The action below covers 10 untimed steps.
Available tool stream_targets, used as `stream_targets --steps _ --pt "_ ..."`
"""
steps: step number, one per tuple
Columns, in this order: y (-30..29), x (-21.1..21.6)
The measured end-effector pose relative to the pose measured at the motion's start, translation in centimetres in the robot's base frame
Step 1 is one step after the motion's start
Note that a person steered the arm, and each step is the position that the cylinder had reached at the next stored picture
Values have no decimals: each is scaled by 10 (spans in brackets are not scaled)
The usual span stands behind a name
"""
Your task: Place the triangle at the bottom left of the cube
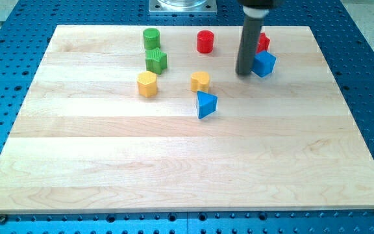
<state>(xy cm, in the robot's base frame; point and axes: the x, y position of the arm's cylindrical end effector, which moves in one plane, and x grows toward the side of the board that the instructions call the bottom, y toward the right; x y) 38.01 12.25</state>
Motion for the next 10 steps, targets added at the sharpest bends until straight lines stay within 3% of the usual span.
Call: stream_targets --steps 1,2,3,5,6,8,10 --pt "-28 88" --pt "-158 112" --pt "-163 69" --pt "-55 53" --pt "-108 53" --pt "-81 97" --pt "40 56"
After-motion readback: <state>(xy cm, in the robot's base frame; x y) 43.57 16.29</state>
